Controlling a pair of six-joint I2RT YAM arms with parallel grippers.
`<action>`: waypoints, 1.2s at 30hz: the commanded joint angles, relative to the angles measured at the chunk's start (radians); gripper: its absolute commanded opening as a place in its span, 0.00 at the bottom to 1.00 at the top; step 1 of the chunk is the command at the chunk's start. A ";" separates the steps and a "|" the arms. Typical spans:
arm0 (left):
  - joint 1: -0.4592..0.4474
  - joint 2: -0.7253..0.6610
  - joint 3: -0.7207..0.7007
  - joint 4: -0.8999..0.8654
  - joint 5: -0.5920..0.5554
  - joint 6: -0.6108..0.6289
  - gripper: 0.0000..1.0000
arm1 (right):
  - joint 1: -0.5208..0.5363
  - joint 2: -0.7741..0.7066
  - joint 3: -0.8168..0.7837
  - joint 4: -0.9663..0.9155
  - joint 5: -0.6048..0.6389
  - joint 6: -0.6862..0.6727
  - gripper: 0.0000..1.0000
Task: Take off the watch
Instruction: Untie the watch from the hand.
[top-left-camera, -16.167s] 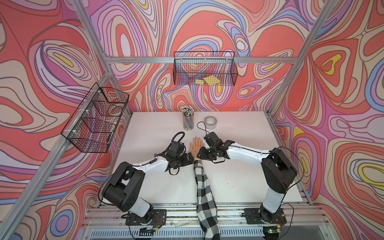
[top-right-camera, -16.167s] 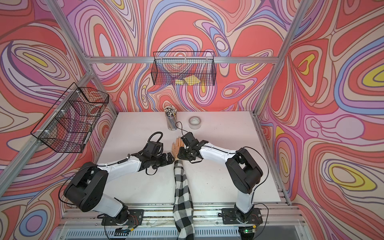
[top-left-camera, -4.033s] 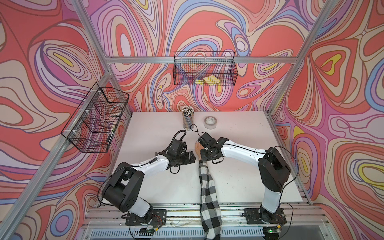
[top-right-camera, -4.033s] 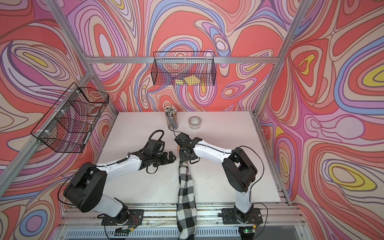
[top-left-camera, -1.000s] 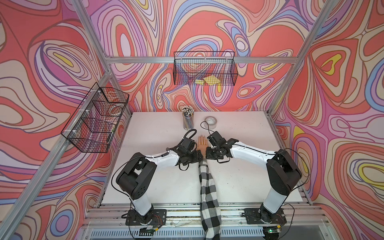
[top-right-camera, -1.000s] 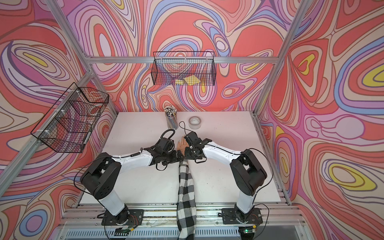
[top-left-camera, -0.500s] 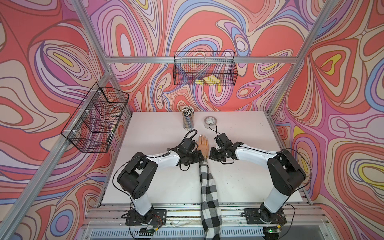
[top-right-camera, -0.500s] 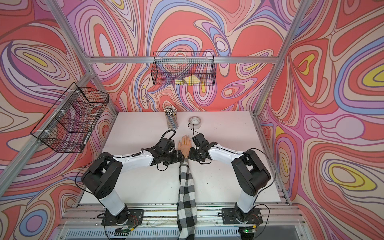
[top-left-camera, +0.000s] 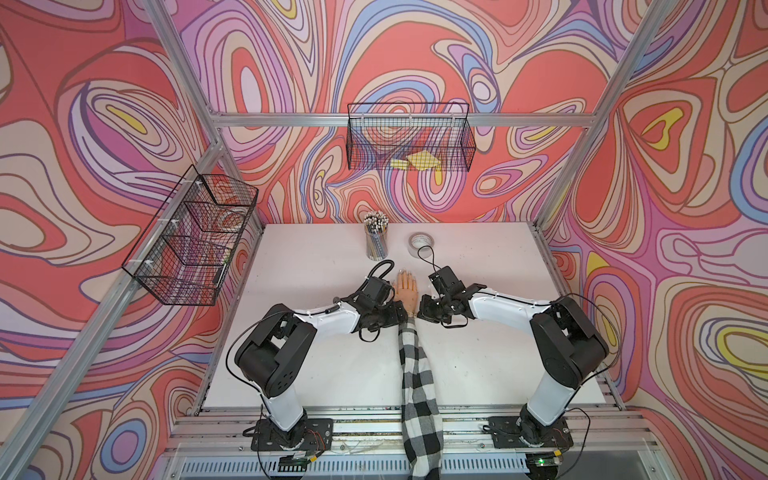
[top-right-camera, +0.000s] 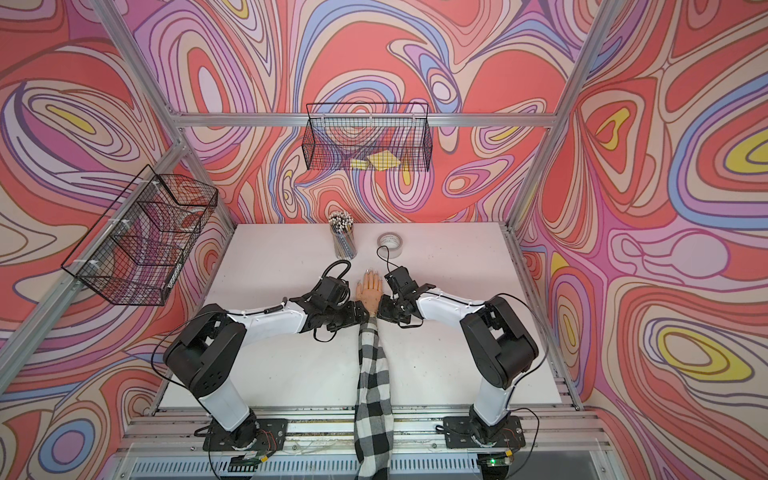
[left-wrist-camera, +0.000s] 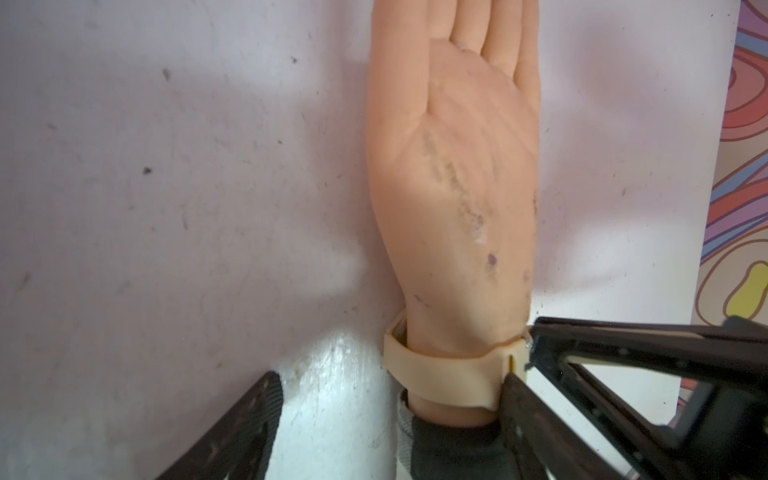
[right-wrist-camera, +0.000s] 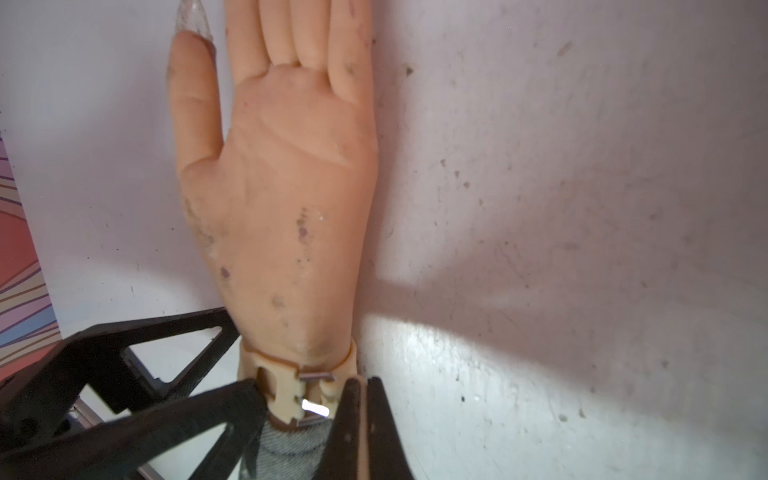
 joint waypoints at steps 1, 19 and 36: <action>0.016 0.046 -0.051 -0.120 -0.092 -0.013 0.83 | 0.028 -0.045 0.053 0.005 -0.031 0.000 0.00; 0.016 0.040 -0.061 -0.128 -0.090 -0.007 0.83 | 0.067 0.011 0.083 0.007 -0.031 0.006 0.00; 0.016 0.053 -0.061 -0.125 -0.084 -0.004 0.83 | -0.016 -0.001 -0.026 0.036 -0.063 -0.001 0.00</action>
